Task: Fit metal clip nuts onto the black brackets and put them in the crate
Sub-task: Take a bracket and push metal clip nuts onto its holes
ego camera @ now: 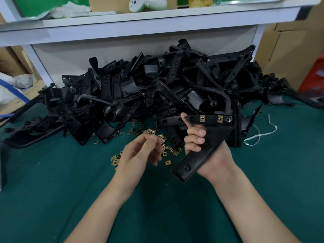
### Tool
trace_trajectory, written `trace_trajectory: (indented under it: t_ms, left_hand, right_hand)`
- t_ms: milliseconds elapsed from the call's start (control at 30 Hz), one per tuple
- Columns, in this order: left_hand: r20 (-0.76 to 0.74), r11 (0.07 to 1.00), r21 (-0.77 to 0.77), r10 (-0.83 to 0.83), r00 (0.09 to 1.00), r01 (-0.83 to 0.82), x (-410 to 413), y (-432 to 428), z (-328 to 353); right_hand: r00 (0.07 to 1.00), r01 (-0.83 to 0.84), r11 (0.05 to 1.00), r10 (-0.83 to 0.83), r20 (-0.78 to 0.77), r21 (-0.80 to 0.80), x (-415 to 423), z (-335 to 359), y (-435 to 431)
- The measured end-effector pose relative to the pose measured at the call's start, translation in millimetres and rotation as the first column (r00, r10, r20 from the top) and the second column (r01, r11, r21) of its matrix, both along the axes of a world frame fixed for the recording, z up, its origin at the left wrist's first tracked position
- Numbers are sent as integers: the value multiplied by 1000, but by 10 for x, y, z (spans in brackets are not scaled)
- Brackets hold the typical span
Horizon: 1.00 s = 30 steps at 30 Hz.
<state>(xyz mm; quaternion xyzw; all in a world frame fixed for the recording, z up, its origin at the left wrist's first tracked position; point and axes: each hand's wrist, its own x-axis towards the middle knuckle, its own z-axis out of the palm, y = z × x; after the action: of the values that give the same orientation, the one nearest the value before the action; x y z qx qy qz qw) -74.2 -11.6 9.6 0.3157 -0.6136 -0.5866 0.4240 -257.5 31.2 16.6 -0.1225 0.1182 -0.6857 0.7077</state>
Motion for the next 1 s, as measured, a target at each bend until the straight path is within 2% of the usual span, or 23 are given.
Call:
trace_trajectory:
  t_ms: [100,133,167,200,233,267,300,333,367,400,433,500,600,767,933,1000]
  left_hand:
    - [0,1000,6,-3,1000,3,-13,3,0]
    - [0,1000,11,-4,1000,4,-14,4,1]
    - [4,1000,17,-5,1000,5,-16,4,1]
    - [9,1000,22,-5,1000,5,-17,5,2]
    - [11,1000,28,-5,1000,5,-15,6,3]
    - [7,999,36,-5,1000,5,-19,7,7]
    - [-1,999,45,-4,1000,4,-18,9,8]
    - [-7,998,56,0,1000,1,-21,11,8]
    - [-5,998,68,7,1000,-6,-22,15,4]
    - [5,997,80,10,1000,-10,-21,18,0]
    - [15,996,86,3,1000,-4,-19,19,-8]
    - [30,997,78,-17,999,14,-11,27,-15]
    - [35,997,80,-8,999,5,-5,21,-7]
    - [67,998,54,-17,998,13,24,51,2]
    - [195,992,-128,47,980,-22,-15,201,-14]
    - [184,986,-149,100,978,-73,-90,280,-25]
  right_hand:
    - [985,70,998,-70,-160,-5,31,50,-6]
    - [955,134,991,-134,-266,-16,49,59,-14]
    - [886,221,974,-224,-406,-56,65,60,-9]
    - [753,312,940,-332,-568,-136,85,54,8]
    - [534,383,890,-432,-727,-248,103,39,30]
    - [242,411,835,-488,-839,-367,114,18,48]
    - [-56,380,802,-476,-877,-460,123,-6,62]
    - [-297,312,801,-429,-853,-511,134,-33,77]
    - [-463,247,813,-379,-801,-528,152,-54,87]
    - [-572,205,821,-341,-746,-533,178,-64,87]
    - [-642,184,822,-315,-699,-539,203,-67,83]
    - [-710,184,815,-276,-648,-549,236,-63,69]
    - [-740,216,802,-237,-629,-556,244,-58,69]
    - [-709,272,790,-221,-669,-549,268,-98,76]
    - [-679,361,734,-216,-702,-575,273,-103,129]
    - [-682,407,691,-206,-702,-598,280,-58,200]
